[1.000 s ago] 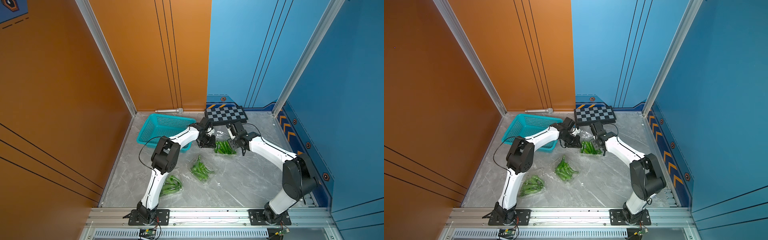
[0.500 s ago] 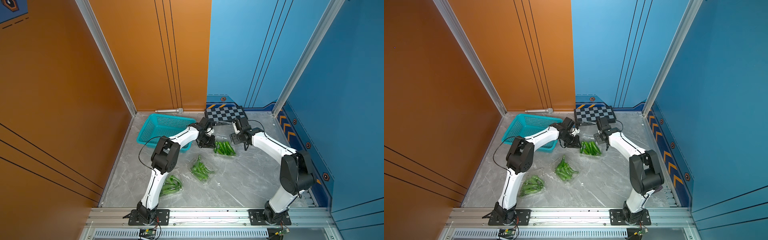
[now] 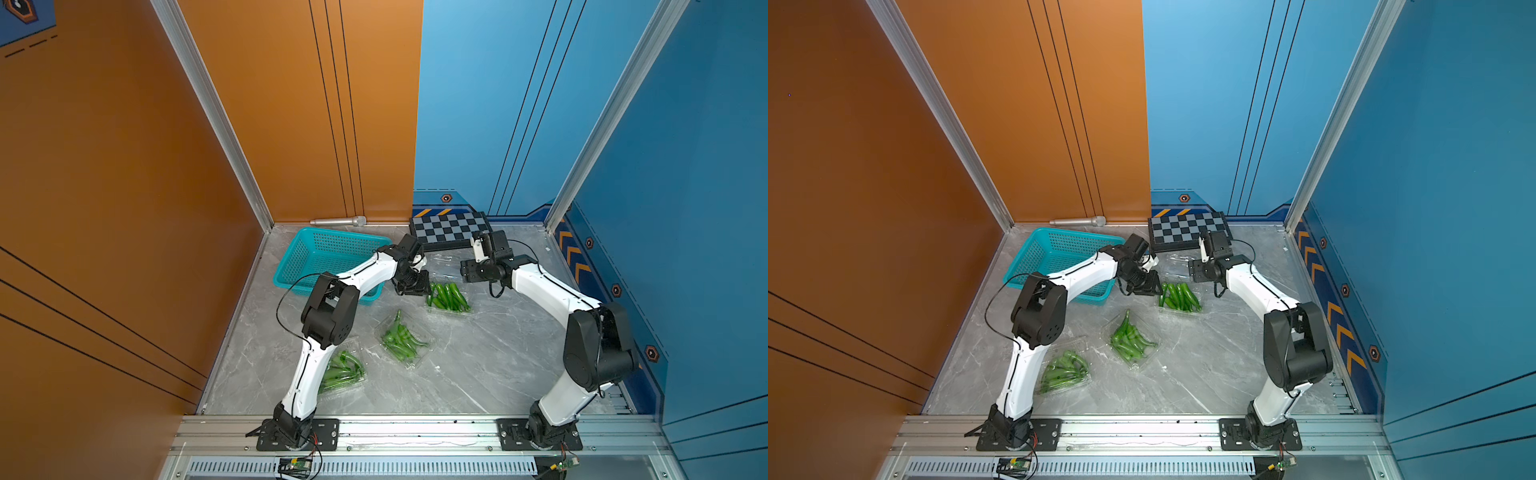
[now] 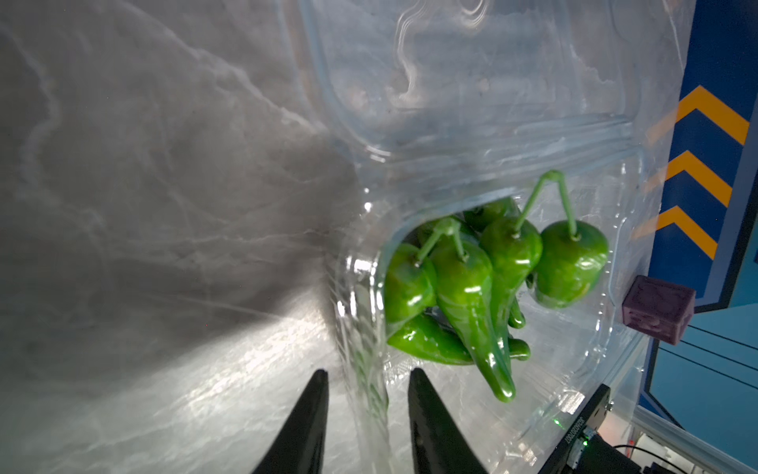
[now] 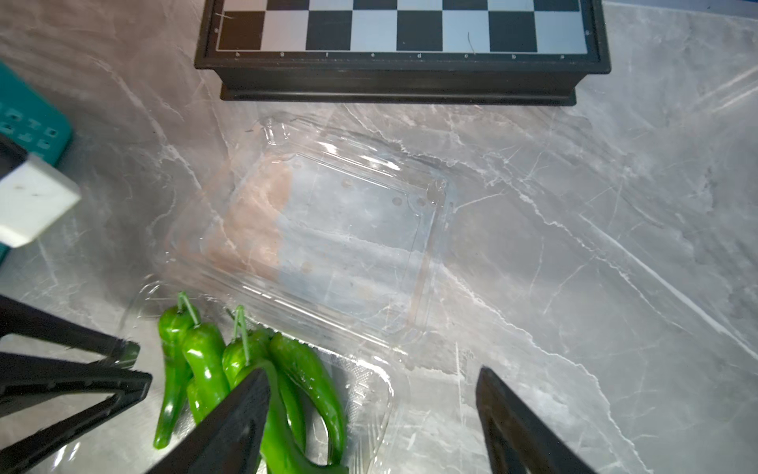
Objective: Take small green peppers out of containers
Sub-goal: Open the packing box at the center of the board, then pick up the green pepper from the packing box.
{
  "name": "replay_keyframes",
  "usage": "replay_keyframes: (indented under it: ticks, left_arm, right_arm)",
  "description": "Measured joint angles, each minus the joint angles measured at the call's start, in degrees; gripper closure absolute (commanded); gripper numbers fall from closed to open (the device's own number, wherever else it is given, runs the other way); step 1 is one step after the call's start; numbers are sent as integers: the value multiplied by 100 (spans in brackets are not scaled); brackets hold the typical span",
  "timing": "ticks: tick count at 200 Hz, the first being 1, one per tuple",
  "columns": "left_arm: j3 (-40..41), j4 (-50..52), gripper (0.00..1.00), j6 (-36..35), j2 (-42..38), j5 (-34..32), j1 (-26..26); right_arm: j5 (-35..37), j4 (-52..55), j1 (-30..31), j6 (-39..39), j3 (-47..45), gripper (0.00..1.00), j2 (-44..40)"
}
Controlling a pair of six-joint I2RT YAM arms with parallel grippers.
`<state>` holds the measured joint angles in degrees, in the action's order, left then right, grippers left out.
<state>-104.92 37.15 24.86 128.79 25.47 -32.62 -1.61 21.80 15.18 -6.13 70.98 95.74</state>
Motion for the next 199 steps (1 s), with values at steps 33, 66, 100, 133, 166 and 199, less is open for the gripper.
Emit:
replay_keyframes:
  ticks: [33,66,100,133,166,199]
  left_arm:
    - [4,2,53,0,-308,-173,0]
    - [44,11,49,0,-782,-455,-9]
    - [61,44,47,0,-1224,-824,-72]
    - [-24,55,47,35,-1333,-1045,-299]
    - [-496,120,47,216,-1010,-1029,-654]
    - [-815,133,48,352,-603,-975,-909]
  right_arm:
    - [-205,-160,-59,-131,-258,21,-328]
    - [-291,-284,-111,-409,-627,21,-476]
    - [-490,-343,-245,-798,-1005,22,-767]
    - [-619,-363,-341,-1268,-1392,25,-1182]
    - [-741,-476,-706,-1860,-1860,26,-1349]
    - [-1019,-728,-966,-2310,-2282,31,-1349]
